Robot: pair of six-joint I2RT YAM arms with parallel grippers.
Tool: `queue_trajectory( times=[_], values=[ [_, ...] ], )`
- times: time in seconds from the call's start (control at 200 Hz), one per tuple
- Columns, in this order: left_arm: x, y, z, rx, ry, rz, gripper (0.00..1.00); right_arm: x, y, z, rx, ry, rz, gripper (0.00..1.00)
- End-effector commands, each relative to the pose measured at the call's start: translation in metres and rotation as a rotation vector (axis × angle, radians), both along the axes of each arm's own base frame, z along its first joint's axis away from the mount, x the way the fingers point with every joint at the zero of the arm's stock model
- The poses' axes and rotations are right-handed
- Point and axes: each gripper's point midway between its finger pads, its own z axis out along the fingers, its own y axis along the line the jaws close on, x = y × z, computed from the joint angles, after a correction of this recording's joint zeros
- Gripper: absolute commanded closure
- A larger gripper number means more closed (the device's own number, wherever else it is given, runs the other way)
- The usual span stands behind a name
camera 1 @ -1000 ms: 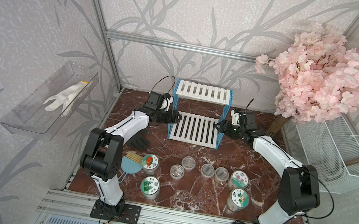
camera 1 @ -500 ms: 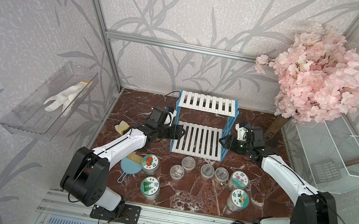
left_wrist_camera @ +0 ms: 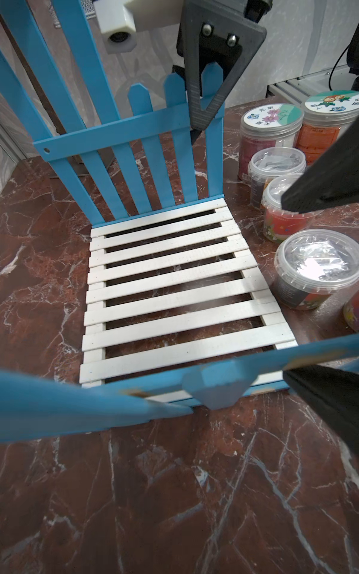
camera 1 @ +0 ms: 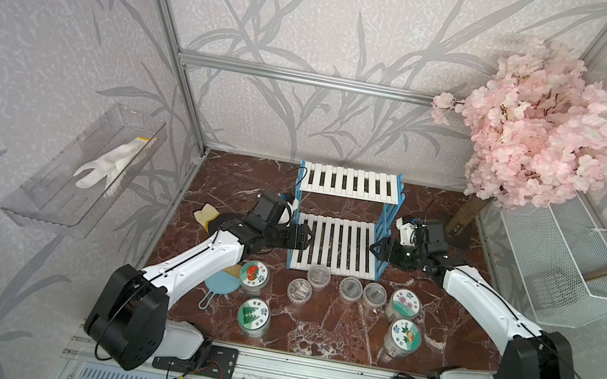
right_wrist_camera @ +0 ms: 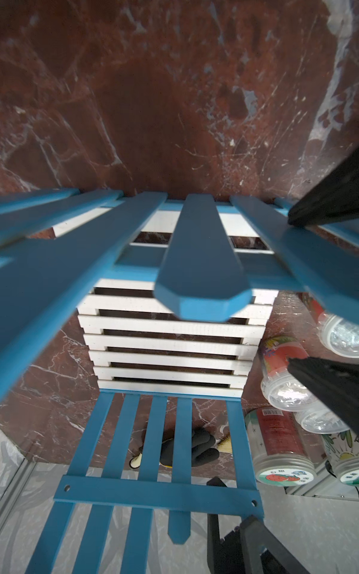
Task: Place the seed container on the shelf
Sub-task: Move the shelf to the center of the board.
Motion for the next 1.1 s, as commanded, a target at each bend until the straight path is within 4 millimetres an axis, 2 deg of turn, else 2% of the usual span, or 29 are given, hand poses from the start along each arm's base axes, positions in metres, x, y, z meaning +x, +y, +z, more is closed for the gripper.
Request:
queue_trajectory(
  times=[0.0,0.115,0.22,0.3,0.475,0.595,0.7,0.785,0.91,1.025,1.04,1.095],
  values=[
    [-0.009,-0.004,0.01,0.0,-0.007,-0.028,0.17,-0.019,0.012,0.012,0.058,0.018,0.052,0.3],
    [-0.01,-0.001,0.016,-0.001,-0.03,-0.023,0.14,-0.025,0.011,0.018,0.062,-0.006,0.064,0.3],
    [-0.013,-0.002,0.015,-0.013,-0.026,-0.029,0.14,-0.023,-0.009,0.006,-0.042,0.006,-0.004,0.24],
    [-0.016,-0.001,0.014,-0.011,-0.025,-0.028,0.13,-0.023,-0.018,0.007,-0.091,0.001,-0.034,0.24],
    [-0.023,0.013,0.022,0.018,-0.068,0.005,0.08,-0.03,-0.028,0.043,-0.085,-0.117,-0.061,0.24],
    [-0.029,0.023,0.034,0.031,-0.125,0.026,0.04,-0.043,-0.019,0.076,-0.013,-0.254,-0.007,0.24],
    [-0.035,0.03,0.043,0.021,-0.176,0.045,0.02,-0.063,0.002,0.095,-0.016,-0.358,0.116,0.27],
    [-0.043,0.031,0.052,-0.016,-0.214,0.037,0.02,-0.083,0.032,0.098,-0.096,-0.452,0.272,0.28],
    [-0.058,0.025,0.057,-0.075,-0.243,-0.013,0.05,-0.1,0.072,0.082,-0.218,-0.552,0.435,0.29],
    [-0.07,0.027,0.051,-0.068,-0.22,-0.005,0.07,-0.105,0.102,0.066,-0.237,-0.627,0.523,0.31],
    [-0.071,0.026,0.051,-0.07,-0.221,-0.009,0.07,-0.112,0.111,0.064,-0.234,-0.644,0.558,0.31],
    [-0.078,0.024,0.05,-0.071,-0.223,-0.021,0.07,-0.118,0.125,0.055,-0.25,-0.688,0.617,0.32]
  ],
)
